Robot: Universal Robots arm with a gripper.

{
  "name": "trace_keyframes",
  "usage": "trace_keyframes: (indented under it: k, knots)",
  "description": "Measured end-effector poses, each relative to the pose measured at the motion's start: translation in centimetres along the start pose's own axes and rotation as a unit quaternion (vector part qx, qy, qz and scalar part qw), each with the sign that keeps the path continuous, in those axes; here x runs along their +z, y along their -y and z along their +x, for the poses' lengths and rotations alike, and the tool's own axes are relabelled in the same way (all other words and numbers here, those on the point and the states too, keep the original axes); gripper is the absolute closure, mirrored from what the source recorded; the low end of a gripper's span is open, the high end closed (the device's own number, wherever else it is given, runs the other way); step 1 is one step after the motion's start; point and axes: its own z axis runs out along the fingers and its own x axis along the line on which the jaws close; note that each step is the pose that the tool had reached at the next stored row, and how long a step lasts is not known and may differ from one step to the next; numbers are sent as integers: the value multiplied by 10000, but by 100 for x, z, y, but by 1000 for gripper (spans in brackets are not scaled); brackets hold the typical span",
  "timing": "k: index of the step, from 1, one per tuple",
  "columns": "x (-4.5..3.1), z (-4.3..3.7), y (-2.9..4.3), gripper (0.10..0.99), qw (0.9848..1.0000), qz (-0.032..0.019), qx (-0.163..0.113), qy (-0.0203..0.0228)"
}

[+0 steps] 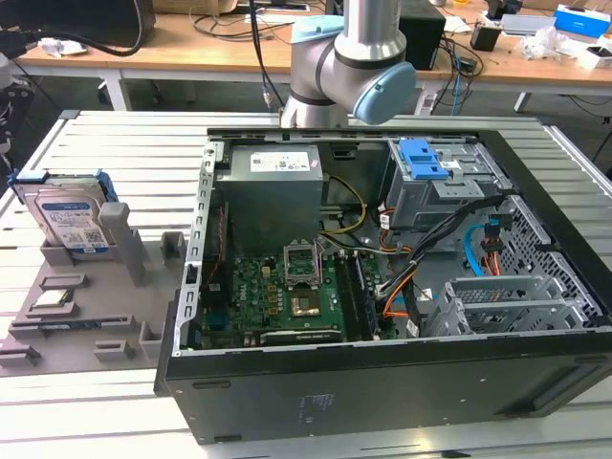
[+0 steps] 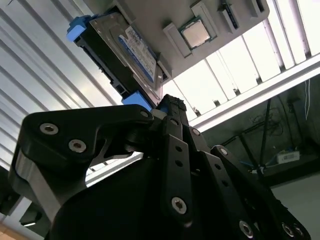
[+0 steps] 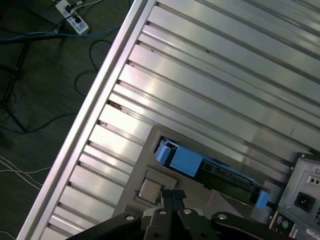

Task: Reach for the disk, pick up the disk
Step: 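Pick up the disk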

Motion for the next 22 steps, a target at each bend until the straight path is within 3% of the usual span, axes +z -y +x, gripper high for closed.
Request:
trace_keyframes:
  k: [5, 7, 12, 22]
  knots:
    - [0, 0, 0, 980, 9994, 0, -357, -14]
    - [0, 0, 0, 980, 9983, 0, -580, -22]
    - [0, 0, 0, 980, 9966, 0, -826, -32]
    - [0, 0, 0, 980, 9906, 0, -1365, -52]
